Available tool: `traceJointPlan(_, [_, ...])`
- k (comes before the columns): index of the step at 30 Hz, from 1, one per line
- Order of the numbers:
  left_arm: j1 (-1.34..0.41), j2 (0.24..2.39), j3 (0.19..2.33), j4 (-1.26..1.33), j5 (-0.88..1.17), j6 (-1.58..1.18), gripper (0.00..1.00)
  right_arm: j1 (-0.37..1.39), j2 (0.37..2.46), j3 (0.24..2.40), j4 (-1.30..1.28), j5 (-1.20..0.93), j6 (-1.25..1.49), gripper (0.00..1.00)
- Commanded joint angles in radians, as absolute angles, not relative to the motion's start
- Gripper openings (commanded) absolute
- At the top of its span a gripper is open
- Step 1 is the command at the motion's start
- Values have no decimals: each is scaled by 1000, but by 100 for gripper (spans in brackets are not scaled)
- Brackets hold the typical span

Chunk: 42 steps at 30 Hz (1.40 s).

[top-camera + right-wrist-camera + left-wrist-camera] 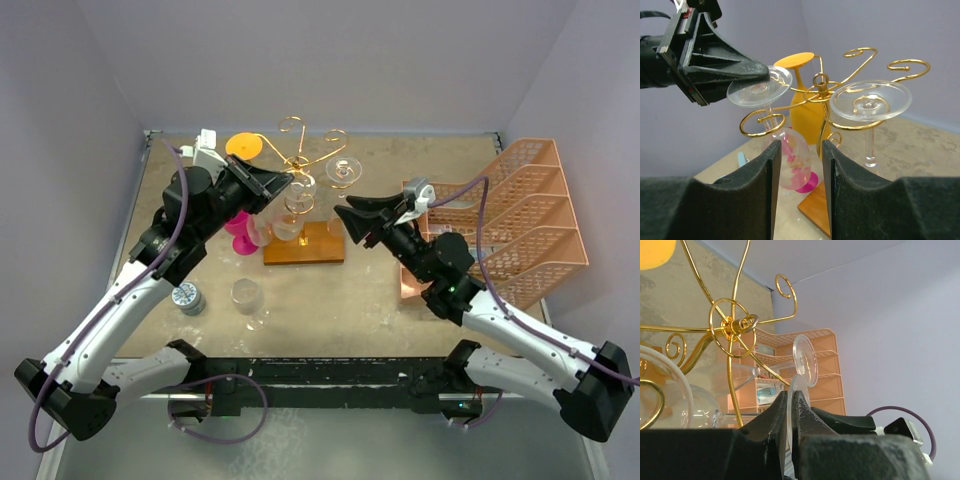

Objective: Place the wine glass upside down on the wine glass rack

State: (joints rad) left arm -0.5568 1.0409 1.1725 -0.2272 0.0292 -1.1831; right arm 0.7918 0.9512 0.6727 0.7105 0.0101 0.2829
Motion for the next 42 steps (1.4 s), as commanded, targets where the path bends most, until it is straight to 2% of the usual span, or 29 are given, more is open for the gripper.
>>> traceJointPlan(1, [-553,997,1175,-167,42,-1207,0,795,919,673,771,71,327,40])
traceJointPlan(15, [-554,963,1159,-215,165,-1181,0,795,873,698,744,169,535,42])
traceJointPlan(27, [-554,984,1164,-262,211,-1163,0,796,908,733,739,119,581,42])
traceJointPlan(42, [-554,1049,1204,-264,149,-1138,2,795,916,692,753,122,639,42])
